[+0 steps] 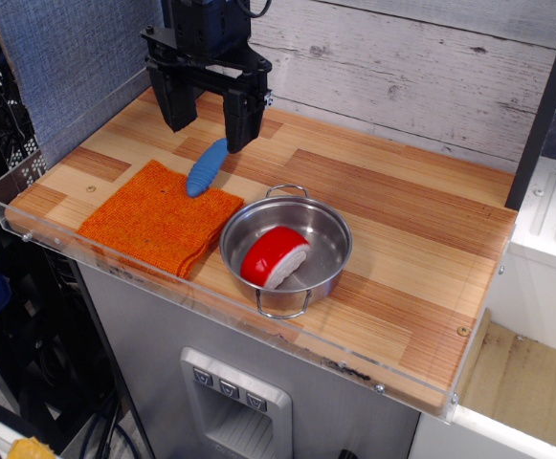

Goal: Place the spoon on the cloth.

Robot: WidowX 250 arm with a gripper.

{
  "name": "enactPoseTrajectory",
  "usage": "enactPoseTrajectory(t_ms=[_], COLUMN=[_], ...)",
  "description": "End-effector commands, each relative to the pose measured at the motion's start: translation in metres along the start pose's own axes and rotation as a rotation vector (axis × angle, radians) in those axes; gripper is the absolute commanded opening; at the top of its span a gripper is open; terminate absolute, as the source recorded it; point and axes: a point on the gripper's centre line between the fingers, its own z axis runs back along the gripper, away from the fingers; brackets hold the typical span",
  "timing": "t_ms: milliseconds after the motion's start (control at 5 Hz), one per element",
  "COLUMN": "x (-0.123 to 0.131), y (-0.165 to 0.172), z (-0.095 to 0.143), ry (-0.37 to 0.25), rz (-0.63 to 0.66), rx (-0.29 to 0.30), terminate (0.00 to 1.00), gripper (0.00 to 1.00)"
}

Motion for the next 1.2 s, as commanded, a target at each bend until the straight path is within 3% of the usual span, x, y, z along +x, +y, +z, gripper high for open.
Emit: enactPoseTrajectory(t_ms=[0, 400, 600, 1000], x=[0.0, 0.028, 0.037, 0.041], y=[0.0, 0.024, 0.036, 0.045], z=[0.0, -0.053, -0.068, -0.065], ry=[0.0, 0.031, 0.04, 0.034], rz=[0.0, 0.152, 0.176, 0.176], rx=[0.0, 0.002, 0.034, 0.016], terminate=[0.0, 0.0, 0.0, 0.0], gripper=[1.0, 1.0, 1.0, 1.0])
